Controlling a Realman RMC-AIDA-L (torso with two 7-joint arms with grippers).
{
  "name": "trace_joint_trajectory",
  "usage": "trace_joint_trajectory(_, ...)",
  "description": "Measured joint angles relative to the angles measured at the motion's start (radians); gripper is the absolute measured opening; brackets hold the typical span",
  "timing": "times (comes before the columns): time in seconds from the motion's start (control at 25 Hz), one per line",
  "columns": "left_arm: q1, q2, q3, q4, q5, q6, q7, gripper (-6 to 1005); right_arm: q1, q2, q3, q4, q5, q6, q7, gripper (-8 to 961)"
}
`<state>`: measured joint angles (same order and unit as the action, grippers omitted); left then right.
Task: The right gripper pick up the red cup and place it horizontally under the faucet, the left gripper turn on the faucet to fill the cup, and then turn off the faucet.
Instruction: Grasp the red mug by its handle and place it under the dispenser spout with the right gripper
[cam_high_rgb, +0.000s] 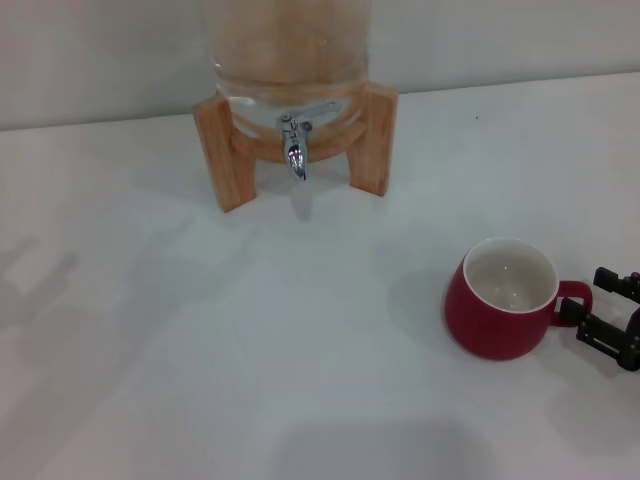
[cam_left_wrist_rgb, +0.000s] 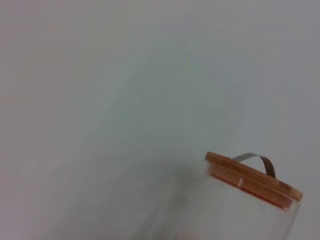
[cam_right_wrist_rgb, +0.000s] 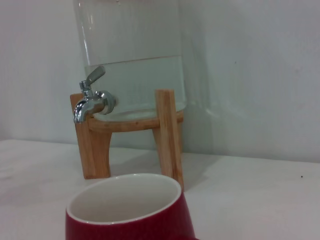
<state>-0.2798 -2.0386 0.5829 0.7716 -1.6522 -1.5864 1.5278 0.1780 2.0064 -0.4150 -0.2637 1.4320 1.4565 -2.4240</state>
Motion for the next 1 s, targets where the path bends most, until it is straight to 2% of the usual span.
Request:
trace_joint_trajectory(0.64, 0.001, 0.000, 0.000, 0.000, 0.000, 0.004, 0.000, 826, 0.000, 0.000, 0.001, 0.000, 0.012, -0.001, -0.007, 609)
trace_joint_trajectory(1.0, 0.001, 0.000, 0.000, 0.000, 0.000, 0.004, 0.000, 826, 0.017, 0.002, 0.001, 0.030, 0.013, -0.004, -0.055, 422)
